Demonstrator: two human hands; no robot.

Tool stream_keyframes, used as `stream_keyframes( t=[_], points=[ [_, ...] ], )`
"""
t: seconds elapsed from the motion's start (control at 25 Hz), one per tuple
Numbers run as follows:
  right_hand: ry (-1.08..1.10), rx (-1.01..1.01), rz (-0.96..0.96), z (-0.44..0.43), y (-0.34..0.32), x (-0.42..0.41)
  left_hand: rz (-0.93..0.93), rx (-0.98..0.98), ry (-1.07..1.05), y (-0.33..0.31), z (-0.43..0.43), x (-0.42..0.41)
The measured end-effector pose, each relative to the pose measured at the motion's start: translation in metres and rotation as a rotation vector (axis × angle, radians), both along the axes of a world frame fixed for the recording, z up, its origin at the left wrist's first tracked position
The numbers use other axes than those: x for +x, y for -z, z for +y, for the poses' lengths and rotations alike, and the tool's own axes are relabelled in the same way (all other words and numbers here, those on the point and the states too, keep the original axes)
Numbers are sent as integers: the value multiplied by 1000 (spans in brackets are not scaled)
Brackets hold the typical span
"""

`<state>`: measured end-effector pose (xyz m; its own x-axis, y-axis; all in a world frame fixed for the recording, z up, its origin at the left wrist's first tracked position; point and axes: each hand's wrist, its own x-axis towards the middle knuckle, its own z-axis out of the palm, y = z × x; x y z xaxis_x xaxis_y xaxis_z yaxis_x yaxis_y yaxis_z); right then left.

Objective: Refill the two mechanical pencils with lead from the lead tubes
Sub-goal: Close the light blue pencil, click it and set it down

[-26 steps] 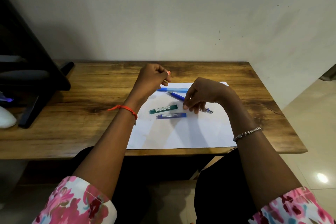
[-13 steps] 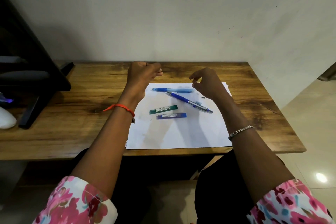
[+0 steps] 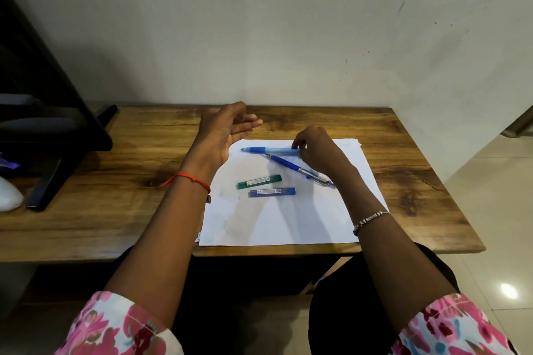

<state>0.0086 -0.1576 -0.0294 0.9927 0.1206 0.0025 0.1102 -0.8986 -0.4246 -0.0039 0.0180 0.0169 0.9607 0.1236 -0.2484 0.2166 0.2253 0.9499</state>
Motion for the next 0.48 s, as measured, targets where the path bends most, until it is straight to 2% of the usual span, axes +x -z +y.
stream_keyframes(
  t=[0.08,0.16,0.28,0.48],
  points=[
    [0,56,-6,-2,-6,-1,-2,-7,1,1,1,1],
    [25,197,10,-5,-12,1,4,-34,-4,1,2,2],
    [146,605,24,-14,-20,2,19,-116,-16,-1,1,4],
    [422,1300,-68,-23,-39,-2,45,-284,8,-7,1,2]
  ],
)
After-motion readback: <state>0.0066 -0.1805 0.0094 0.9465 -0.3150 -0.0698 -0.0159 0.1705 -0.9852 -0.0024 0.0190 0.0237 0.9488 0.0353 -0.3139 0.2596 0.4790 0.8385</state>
